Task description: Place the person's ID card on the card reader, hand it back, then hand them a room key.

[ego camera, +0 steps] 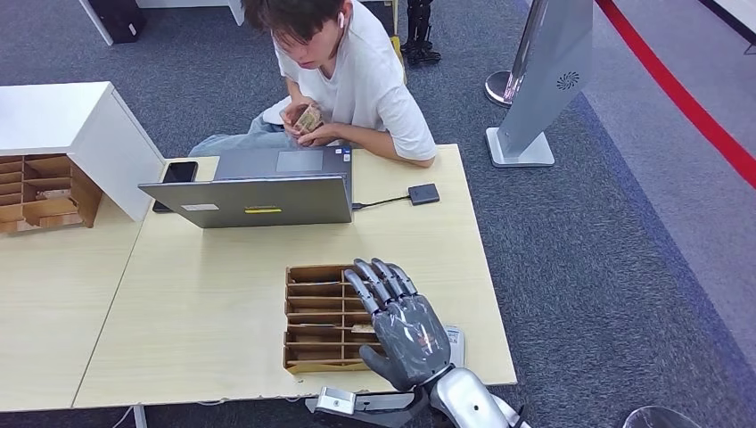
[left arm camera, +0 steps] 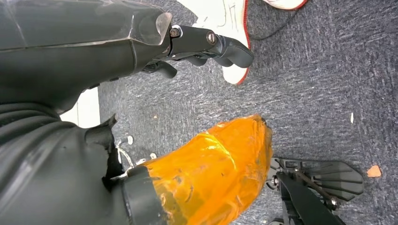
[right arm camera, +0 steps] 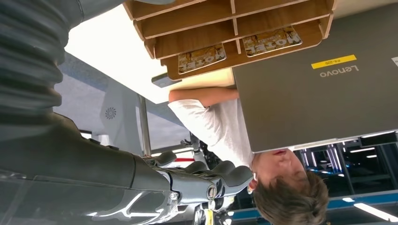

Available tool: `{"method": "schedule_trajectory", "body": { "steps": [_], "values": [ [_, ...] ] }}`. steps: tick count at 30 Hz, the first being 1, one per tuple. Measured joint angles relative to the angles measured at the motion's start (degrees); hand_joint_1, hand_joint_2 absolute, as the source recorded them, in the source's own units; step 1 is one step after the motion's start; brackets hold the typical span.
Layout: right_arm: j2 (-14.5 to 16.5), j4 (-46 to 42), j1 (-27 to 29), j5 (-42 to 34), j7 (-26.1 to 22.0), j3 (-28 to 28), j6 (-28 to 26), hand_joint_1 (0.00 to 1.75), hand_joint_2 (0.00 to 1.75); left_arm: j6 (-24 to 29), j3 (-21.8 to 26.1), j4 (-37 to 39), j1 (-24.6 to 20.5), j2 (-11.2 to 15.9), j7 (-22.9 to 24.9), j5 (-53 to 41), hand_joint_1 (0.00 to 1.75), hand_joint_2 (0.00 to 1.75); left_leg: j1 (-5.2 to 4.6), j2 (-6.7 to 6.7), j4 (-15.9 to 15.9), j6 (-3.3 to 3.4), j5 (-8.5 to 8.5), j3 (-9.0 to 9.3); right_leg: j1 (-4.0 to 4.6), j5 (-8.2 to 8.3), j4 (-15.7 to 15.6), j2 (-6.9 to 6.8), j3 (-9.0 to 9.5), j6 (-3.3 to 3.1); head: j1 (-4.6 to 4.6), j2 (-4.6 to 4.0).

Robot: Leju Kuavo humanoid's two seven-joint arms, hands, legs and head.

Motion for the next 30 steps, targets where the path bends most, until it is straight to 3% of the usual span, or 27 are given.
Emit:
{"method": "schedule_trajectory", "body": {
  "steps": [4, 10, 18, 23, 30],
  "values": [
    [0.02, 0.48, -0.10, -0.50, 0.01, 0.26, 0.01, 0.11, 1.75, 0.08, 0.02, 0.13, -0.02, 0.03, 0.01, 0.01, 0.00, 0.00, 0.00, 0.00, 0.00, 0.00, 0.00, -0.01, 0.00, 0.00, 0.00, 0.00, 0.00, 0.00, 0.00, 0.00],
    [0.25, 1.46, -0.41, -0.94, -0.03, 0.79, 0.03, 0.35, 1.75, 0.08, 0.03, 0.31, -0.12, 0.00, 0.01, -0.01, 0.00, 0.00, 0.00, 0.00, 0.00, 0.00, 0.00, 0.00, 0.00, 0.00, 0.00, 0.00, 0.00, 0.00, 0.00, 0.00],
    [0.48, 2.30, -0.59, -1.21, -0.28, 1.16, 0.10, 0.46, 1.75, 0.08, 0.07, 0.31, -0.14, 0.00, 0.01, -0.02, 0.00, 0.00, 0.00, 0.00, 0.00, 0.00, 0.00, 0.00, 0.00, 0.00, 0.00, 0.00, 0.00, 0.00, 0.00, 0.00],
    [0.63, 2.72, -0.73, -1.57, -0.53, 1.37, 0.48, 0.39, 1.75, 0.07, 0.08, 0.31, -0.16, 0.00, 0.01, -0.07, 0.00, 0.00, 0.00, 0.00, 0.00, 0.00, 0.00, 0.00, 0.00, 0.00, 0.00, 0.00, 0.00, 0.00, 0.01, 0.00],
    [0.98, 3.89, -0.89, -2.09, -0.63, 1.84, 0.93, 0.45, 1.75, 0.05, 0.09, 0.31, -0.20, 0.00, 0.01, -0.22, 0.00, 0.00, 0.00, 0.00, 0.00, 0.00, 0.00, 0.00, 0.00, 0.00, 0.00, 0.00, 0.00, 0.00, 0.00, 0.00]
  ]
}}
